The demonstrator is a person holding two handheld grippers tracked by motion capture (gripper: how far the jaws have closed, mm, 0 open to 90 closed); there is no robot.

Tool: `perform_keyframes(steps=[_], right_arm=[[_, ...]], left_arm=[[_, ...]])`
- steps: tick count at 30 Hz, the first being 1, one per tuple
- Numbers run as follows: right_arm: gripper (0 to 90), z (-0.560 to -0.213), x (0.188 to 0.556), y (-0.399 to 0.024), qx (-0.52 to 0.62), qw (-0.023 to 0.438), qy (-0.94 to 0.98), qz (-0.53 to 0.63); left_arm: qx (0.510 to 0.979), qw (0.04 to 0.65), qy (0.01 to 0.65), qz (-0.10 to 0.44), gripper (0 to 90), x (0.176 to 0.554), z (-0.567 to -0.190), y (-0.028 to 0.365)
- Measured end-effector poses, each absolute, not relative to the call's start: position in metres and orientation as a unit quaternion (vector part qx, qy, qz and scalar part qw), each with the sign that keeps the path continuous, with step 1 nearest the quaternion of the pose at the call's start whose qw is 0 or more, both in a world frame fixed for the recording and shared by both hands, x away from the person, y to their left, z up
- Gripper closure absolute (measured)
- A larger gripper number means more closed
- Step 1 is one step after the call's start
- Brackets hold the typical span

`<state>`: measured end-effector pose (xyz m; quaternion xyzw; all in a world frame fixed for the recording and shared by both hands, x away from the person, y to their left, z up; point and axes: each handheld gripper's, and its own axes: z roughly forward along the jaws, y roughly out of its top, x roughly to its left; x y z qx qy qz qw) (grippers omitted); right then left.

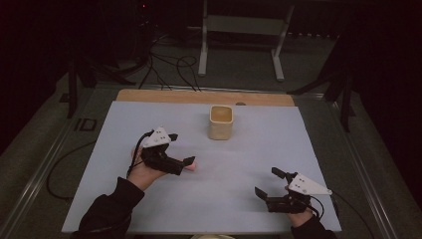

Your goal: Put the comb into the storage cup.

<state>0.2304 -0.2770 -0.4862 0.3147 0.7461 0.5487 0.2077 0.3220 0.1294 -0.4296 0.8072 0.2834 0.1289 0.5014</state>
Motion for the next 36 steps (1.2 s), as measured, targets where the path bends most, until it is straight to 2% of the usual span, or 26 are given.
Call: perform_keyframes(steps=[3, 7, 14, 36], right_arm=[[8.8, -0.486, 0.230, -0.277, 0.314, 0.207, 0.747, 0.548], [8.8, -0.487, 0.230, -0.276, 0.313, 0.204, 0.749, 0.547], [8.8, -0.487, 0.230, -0.276, 0.313, 0.205, 0.748, 0.548], [8.9, -0.487, 0.230, -0.276, 0.313, 0.204, 0.748, 0.548]], left_arm=[[0.810, 0.496, 0.288, 0.124, 5.5, 0.324, -0.435, 0.127], [0.812, 0.485, 0.297, 0.129, 14.8, 0.326, -0.444, 0.123], [0.808, 0.482, 0.318, 0.119, 19.6, 0.333, -0.457, 0.121], [0.812, 0.428, 0.382, 0.108, 62.9, 0.347, -0.480, 0.106]])
